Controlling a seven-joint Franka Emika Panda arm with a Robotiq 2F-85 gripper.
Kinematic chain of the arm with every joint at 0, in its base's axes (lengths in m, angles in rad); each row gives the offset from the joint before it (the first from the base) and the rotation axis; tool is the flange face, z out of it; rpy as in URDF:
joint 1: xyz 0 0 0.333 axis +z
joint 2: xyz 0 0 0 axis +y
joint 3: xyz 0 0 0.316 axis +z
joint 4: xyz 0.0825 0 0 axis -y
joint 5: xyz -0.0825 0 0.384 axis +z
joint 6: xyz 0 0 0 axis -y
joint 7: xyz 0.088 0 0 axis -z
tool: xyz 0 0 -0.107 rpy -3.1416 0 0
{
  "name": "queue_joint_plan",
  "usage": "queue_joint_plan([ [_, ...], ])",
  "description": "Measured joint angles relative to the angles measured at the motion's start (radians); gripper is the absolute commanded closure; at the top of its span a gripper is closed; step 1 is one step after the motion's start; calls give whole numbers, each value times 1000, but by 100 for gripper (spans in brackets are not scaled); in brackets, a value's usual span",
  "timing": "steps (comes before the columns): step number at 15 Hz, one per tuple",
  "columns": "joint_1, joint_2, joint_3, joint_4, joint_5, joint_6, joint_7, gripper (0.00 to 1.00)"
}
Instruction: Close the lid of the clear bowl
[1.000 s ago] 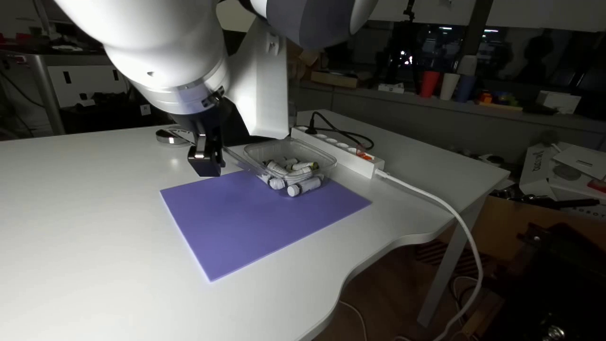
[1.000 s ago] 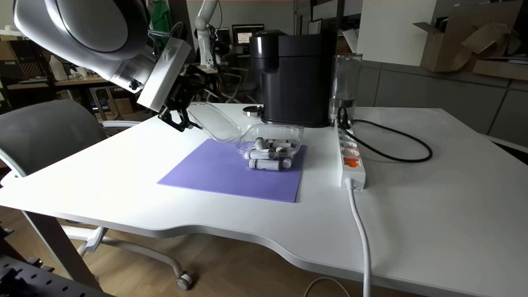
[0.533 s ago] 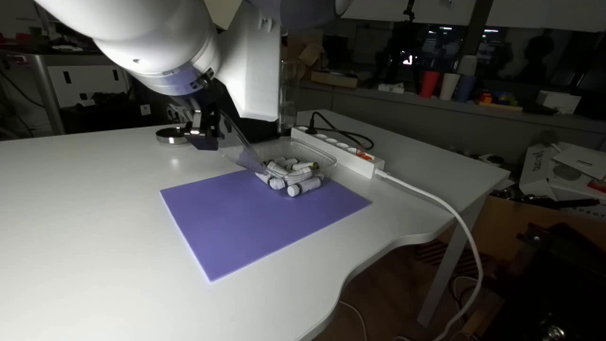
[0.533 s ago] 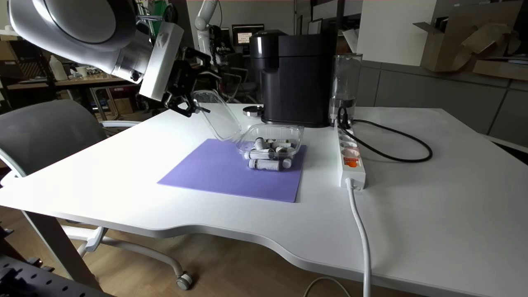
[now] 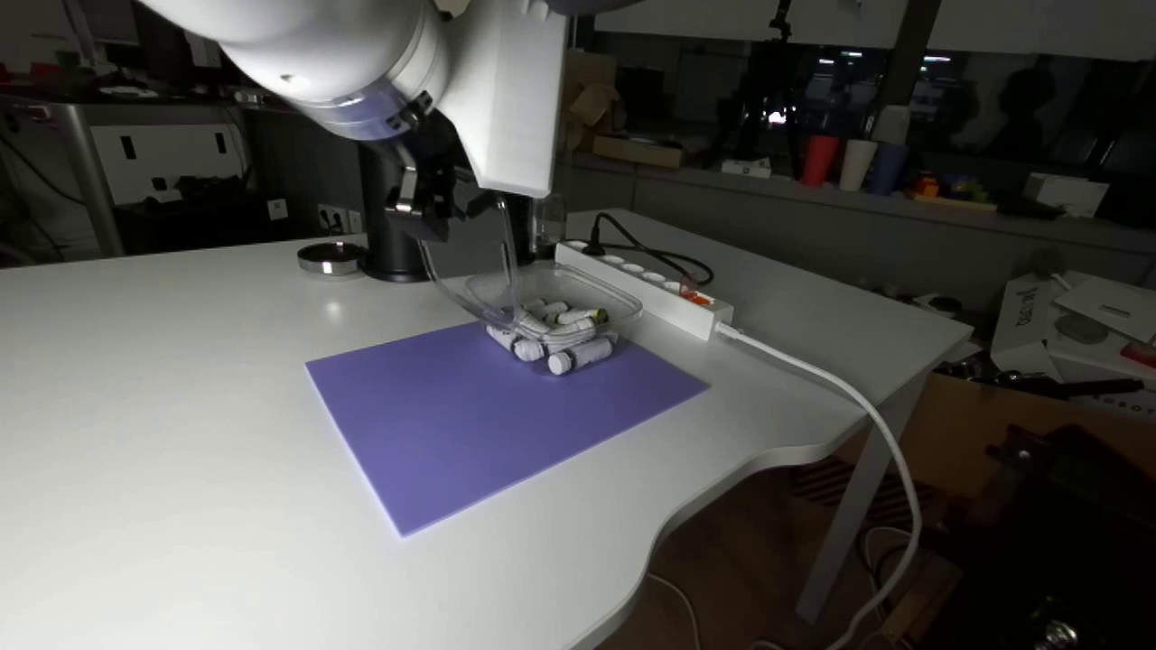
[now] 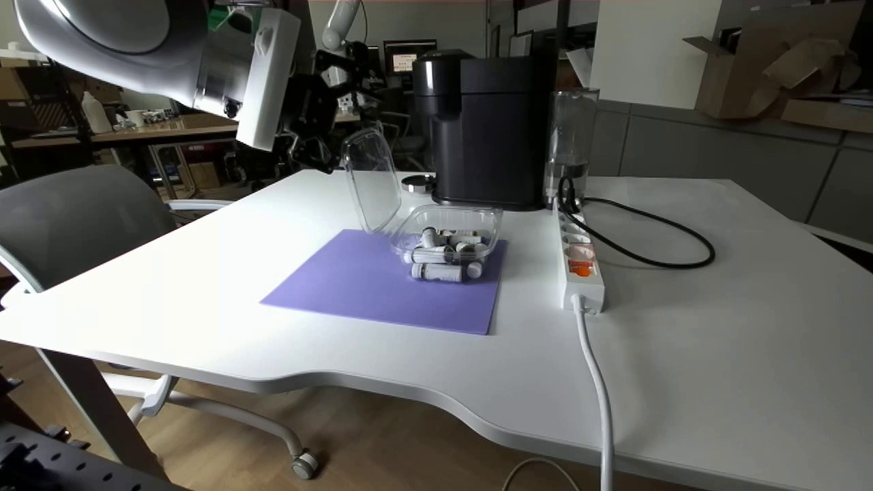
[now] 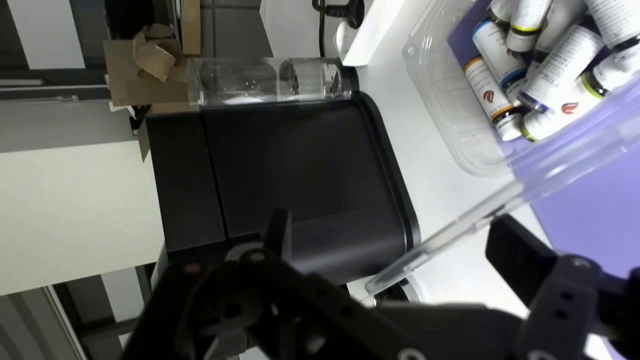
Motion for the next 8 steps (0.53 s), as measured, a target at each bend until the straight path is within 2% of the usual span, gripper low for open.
queue_joint_plan([
  [4, -21, -17, -33, -16, 55, 10, 4, 0],
  [8, -57, -19, -74, -25, 95, 69, 13, 0],
])
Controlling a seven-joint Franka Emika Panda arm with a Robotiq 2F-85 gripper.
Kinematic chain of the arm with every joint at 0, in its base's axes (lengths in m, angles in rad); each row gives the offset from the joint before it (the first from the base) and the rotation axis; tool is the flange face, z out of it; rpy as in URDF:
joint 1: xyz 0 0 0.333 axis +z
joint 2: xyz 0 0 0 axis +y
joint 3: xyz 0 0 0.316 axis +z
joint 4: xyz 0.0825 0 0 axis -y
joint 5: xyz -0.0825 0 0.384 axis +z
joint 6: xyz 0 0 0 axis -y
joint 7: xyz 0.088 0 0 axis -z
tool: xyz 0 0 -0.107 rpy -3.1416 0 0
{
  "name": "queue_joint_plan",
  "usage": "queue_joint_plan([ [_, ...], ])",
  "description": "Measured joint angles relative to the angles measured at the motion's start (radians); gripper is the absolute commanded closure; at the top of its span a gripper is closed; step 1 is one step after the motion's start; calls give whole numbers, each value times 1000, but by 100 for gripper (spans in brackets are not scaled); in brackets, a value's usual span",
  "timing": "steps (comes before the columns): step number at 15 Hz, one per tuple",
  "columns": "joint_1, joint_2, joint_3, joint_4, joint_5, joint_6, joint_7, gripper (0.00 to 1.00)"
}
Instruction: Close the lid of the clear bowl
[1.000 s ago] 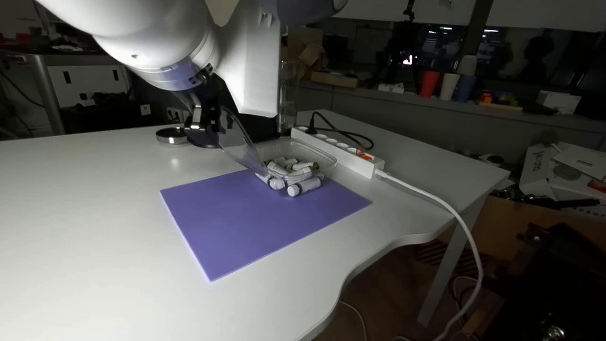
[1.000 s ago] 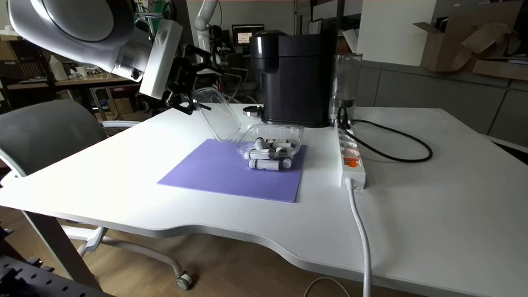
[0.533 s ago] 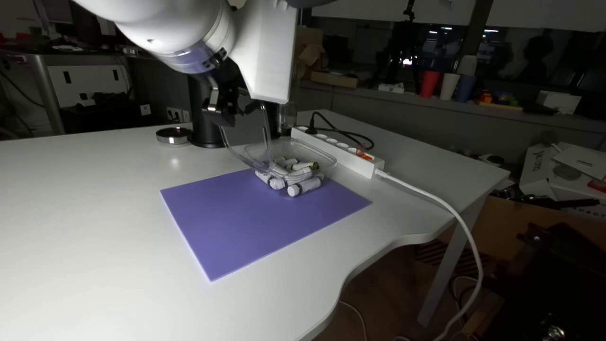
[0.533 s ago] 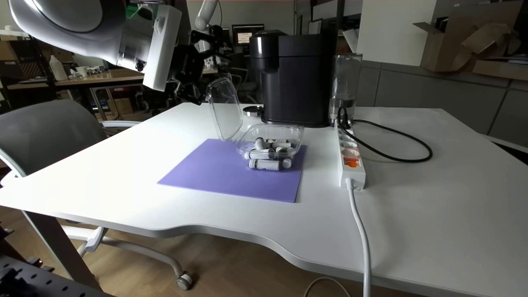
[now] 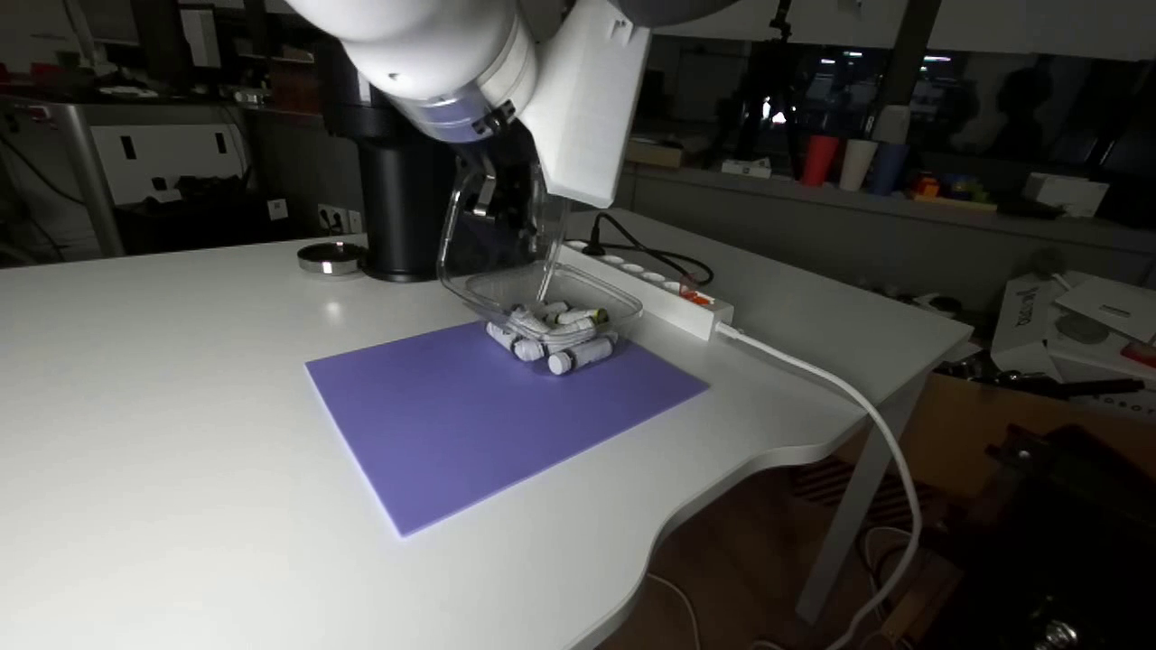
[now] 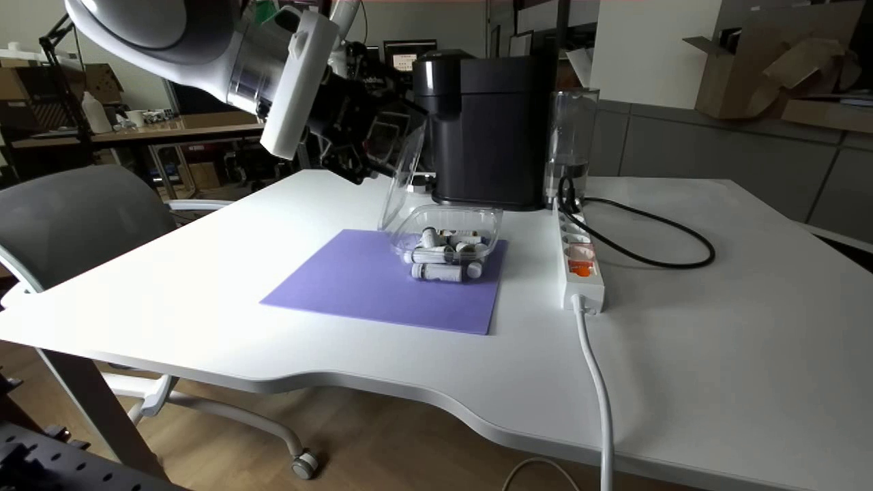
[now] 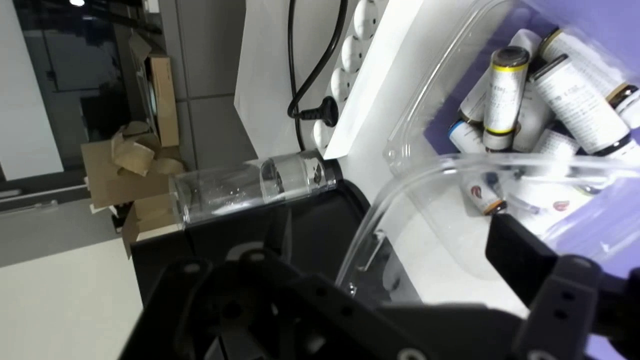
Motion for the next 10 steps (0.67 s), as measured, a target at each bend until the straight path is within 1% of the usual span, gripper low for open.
queue_joint_plan([
  [6, -74, 0, -79, -13, 43, 106, 10, 0],
  [10, -133, 4, -137, -20, 64, 199, 11, 0],
])
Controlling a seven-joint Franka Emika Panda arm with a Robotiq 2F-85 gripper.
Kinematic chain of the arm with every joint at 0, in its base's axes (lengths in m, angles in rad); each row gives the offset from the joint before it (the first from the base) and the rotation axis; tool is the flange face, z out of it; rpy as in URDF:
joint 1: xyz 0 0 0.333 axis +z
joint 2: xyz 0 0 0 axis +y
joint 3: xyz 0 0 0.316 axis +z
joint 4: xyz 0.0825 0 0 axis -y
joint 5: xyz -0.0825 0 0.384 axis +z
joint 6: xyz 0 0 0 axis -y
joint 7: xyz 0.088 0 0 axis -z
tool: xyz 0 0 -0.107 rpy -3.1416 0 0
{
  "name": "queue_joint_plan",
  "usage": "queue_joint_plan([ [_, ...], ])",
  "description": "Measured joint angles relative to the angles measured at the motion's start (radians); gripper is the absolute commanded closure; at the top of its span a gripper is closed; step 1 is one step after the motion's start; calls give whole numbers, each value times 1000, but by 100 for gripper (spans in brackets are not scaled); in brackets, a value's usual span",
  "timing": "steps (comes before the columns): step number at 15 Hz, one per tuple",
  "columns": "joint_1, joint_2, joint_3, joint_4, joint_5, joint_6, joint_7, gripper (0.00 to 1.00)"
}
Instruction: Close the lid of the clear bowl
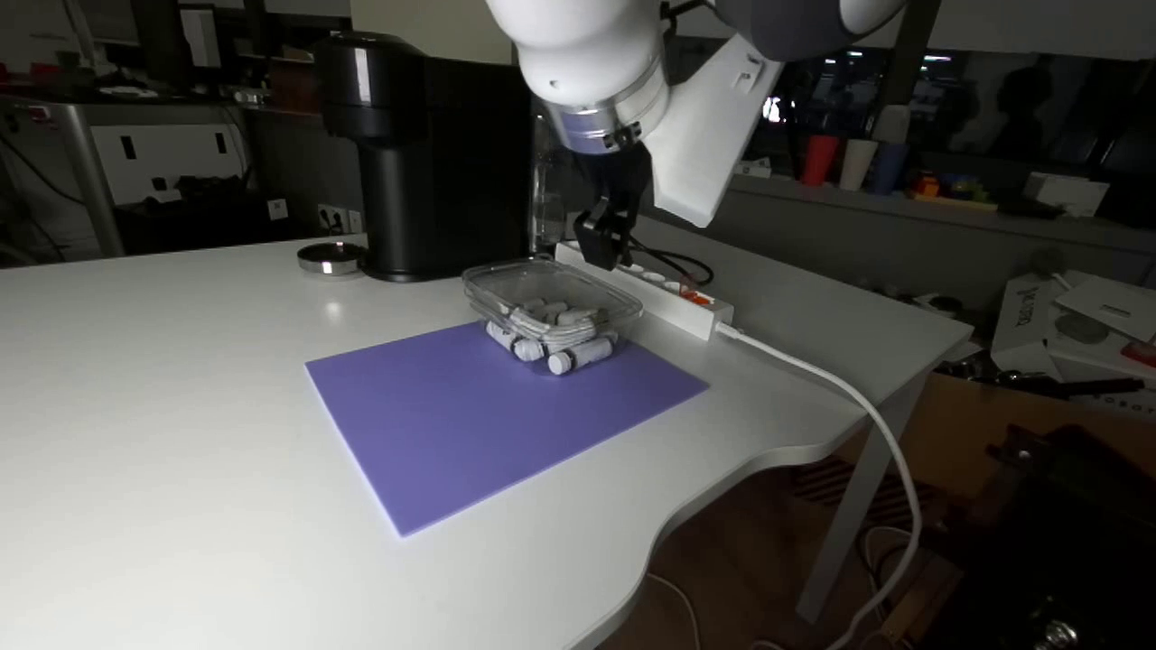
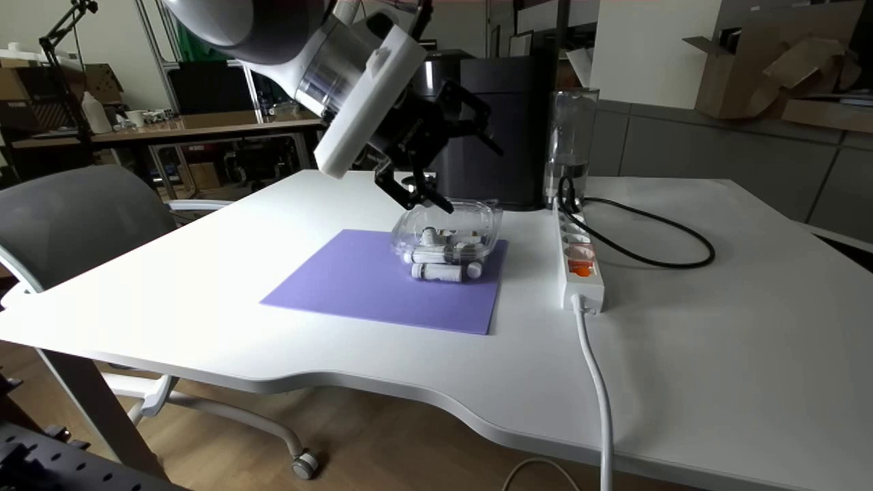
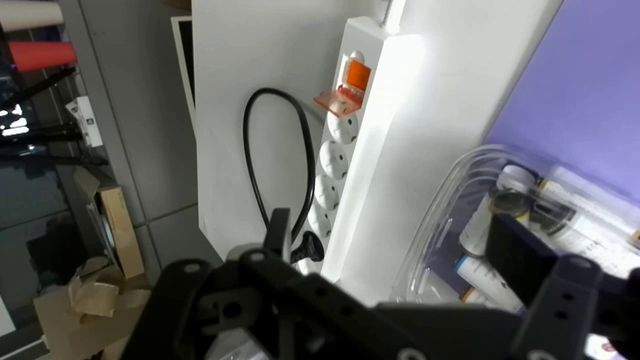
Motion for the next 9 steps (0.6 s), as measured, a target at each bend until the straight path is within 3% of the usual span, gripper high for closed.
queue_joint_plan([
  [2, -30, 5, -26, -2, 6, 70, -1, 0],
  [6, -93, 1, -60, -5, 12, 333, -50, 0],
  [9, -105, -2, -62, -5, 13, 365, -63, 0],
])
